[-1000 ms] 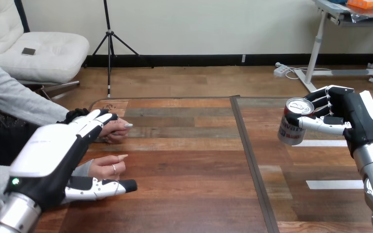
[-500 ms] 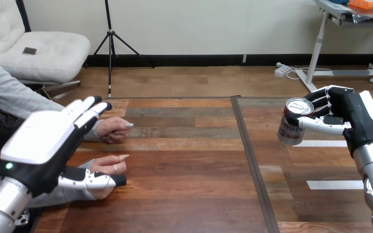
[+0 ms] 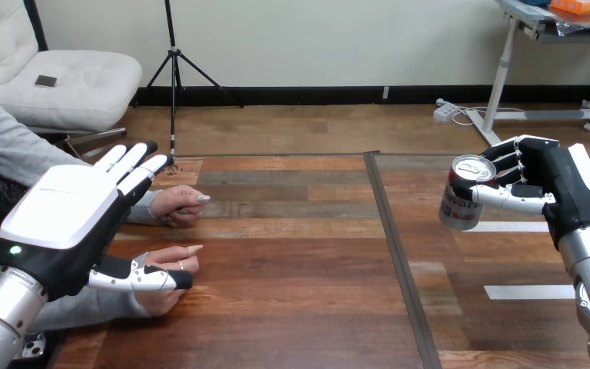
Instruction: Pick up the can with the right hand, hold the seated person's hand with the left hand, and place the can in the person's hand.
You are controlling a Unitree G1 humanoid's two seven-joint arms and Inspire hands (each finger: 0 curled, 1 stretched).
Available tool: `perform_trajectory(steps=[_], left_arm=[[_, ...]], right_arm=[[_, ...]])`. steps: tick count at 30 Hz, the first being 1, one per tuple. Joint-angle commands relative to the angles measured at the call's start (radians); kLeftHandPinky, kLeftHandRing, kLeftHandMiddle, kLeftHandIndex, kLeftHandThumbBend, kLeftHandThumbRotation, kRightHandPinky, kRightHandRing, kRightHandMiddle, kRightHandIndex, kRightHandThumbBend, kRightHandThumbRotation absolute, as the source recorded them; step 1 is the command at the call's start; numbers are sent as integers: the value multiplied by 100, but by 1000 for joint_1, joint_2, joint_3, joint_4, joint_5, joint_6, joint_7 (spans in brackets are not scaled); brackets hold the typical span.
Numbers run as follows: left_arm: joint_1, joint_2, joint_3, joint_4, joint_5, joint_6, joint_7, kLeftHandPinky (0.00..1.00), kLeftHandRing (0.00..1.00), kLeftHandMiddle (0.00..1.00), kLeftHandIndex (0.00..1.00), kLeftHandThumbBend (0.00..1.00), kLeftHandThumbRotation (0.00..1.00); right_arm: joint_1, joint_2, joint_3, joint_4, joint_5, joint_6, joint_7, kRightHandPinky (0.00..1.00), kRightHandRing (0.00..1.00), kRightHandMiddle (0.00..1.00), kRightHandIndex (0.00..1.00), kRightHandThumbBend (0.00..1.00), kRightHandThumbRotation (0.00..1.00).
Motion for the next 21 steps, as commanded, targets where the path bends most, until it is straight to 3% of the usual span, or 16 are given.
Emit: perform_trajectory(steps=[1,7,13,21], left_arm=[[-56,35,-26,32,9,20,13,78,96,99,95,100,60],[-68,55,-47,49,14,46,3,79,96,99,95,100,57],[-83,73,-67,86,8,40,15,79,95,97,93,100,55],[-105,92,-92,130,-18,43,-11,77,93,95,90,100,50]], right_arm=[[-90,-6,-11,-53,22,-14,2,34,37,42,45,71,0],[-91,-6,-12,-54,23,-15,7,34,37,42,45,71,0],[-92,-10,-10,-47,19,-22,8,34,37,42,45,71,0],[-93,-9,-11,-48,19,-22,6,34,37,42,44,71,0]])
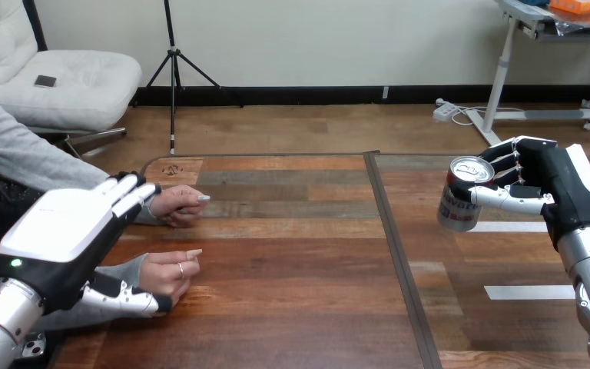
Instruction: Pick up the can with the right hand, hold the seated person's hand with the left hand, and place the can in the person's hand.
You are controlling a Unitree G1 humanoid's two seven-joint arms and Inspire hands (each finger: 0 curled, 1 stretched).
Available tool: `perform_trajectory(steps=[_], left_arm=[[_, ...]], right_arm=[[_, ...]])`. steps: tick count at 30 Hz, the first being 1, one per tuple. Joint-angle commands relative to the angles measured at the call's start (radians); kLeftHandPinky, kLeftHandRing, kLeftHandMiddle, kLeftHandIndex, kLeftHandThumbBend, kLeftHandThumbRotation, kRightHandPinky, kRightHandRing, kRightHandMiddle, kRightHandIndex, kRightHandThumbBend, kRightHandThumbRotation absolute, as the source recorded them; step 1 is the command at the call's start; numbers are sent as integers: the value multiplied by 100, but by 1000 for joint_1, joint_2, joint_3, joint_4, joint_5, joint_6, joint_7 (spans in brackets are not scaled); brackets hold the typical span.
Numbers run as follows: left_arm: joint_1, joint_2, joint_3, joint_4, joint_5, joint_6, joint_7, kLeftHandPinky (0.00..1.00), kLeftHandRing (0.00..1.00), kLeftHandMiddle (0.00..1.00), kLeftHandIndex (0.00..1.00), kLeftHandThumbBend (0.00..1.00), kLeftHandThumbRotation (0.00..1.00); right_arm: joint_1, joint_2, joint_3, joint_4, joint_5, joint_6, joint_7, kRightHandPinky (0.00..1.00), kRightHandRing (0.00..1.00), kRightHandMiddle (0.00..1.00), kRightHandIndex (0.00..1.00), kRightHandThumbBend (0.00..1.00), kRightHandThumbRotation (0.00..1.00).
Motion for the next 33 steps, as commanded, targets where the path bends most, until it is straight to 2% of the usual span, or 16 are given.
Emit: perform_trajectory(steps=[1,7,19,33], left_arm=[[-90,39,-17,30,-17,2,-4,77,93,95,90,100,49],[-109,49,-36,69,-27,2,-21,77,92,94,89,100,46],[-148,52,-65,157,-43,-13,-16,77,90,92,87,100,42],[-182,55,-103,234,-40,2,-25,75,89,92,86,100,40]], right_arm=[[-93,-9,-11,-48,18,-21,-7,34,37,42,44,71,0],[-95,-11,-8,-49,14,-21,-8,34,37,42,44,71,0],[-98,-11,-10,-54,18,-20,-2,33,36,41,44,72,0],[-100,-13,-7,-56,13,-21,-4,33,36,41,44,72,0]])
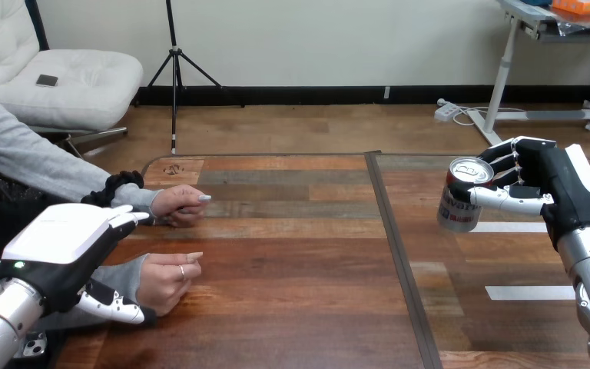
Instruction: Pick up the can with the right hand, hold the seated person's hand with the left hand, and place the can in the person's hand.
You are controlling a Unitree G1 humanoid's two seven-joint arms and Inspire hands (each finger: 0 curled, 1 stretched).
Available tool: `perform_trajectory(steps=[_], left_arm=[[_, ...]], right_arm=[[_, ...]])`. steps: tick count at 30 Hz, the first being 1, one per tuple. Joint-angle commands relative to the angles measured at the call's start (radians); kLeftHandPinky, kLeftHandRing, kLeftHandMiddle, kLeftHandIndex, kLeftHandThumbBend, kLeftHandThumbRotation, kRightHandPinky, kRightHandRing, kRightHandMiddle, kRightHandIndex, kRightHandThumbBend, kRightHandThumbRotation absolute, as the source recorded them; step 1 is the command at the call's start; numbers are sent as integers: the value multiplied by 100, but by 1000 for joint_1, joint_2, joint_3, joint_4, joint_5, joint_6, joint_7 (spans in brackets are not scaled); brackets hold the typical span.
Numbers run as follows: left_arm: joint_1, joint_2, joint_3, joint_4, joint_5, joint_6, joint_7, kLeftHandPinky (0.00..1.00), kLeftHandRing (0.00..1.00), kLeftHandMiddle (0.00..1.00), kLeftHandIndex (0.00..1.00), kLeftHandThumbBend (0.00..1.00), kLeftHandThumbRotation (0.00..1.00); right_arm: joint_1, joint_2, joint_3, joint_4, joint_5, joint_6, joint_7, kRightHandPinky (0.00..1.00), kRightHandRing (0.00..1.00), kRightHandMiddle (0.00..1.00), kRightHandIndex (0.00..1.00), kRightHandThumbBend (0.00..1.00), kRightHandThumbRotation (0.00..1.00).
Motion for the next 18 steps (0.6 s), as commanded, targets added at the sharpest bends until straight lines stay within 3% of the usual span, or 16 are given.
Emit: perform_trajectory(steps=[1,18], left_arm=[[-78,34,-18,37,-16,4,-4,76,90,92,87,100,40],[-129,44,-78,141,21,32,12,78,91,93,88,100,39]], right_arm=[[-101,-13,-6,-56,14,-21,-6,33,36,41,44,72,0],[-101,-15,-4,-58,10,-22,-6,33,37,41,44,72,0]])
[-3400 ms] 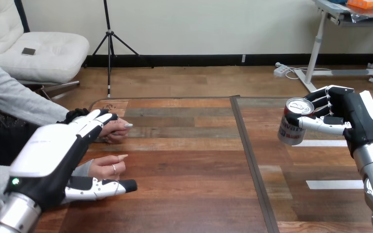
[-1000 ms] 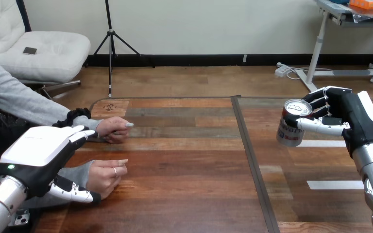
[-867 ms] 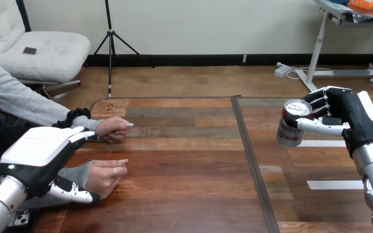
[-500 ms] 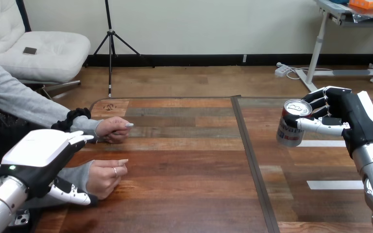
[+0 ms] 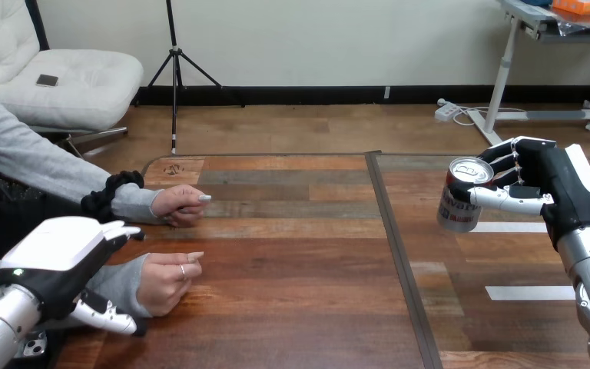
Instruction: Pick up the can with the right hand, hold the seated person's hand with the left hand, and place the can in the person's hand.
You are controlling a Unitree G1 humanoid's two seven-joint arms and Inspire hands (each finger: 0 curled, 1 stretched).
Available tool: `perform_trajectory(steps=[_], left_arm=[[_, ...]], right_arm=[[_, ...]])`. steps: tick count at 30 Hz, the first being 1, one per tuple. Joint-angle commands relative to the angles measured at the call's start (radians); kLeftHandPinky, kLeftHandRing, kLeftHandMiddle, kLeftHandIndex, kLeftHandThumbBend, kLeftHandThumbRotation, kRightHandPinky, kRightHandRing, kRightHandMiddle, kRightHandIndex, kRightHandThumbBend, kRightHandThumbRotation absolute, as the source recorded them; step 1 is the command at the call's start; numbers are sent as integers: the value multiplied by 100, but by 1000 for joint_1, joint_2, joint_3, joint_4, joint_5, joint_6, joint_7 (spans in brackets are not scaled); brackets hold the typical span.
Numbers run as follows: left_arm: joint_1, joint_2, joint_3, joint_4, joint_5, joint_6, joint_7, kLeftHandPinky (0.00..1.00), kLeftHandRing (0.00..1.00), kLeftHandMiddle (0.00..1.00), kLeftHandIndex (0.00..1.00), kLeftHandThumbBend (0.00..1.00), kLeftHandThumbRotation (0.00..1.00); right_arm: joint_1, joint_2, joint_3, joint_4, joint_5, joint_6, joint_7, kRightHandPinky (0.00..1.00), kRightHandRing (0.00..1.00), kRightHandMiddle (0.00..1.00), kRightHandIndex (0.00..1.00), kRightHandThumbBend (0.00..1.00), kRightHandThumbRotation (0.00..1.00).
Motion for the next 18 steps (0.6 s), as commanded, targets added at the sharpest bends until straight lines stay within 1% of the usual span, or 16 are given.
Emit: perform_trajectory(steps=[1,7,13,18], left_arm=[[-81,33,-23,26,12,12,21,78,91,93,88,100,39],[-95,36,-39,54,16,15,28,79,91,93,88,100,39],[-107,41,-61,80,35,28,44,79,91,93,88,100,38],[-113,44,-70,97,34,32,48,80,92,93,88,100,37]], right_arm=[[-101,-15,-4,-58,10,-22,-7,33,37,41,44,72,0],[-102,-16,-4,-60,10,-21,-7,33,37,41,44,72,0],[-100,-22,2,-59,0,-42,-10,33,37,41,44,71,0],[-101,-19,-5,-58,9,-38,-7,34,37,41,44,71,0]])
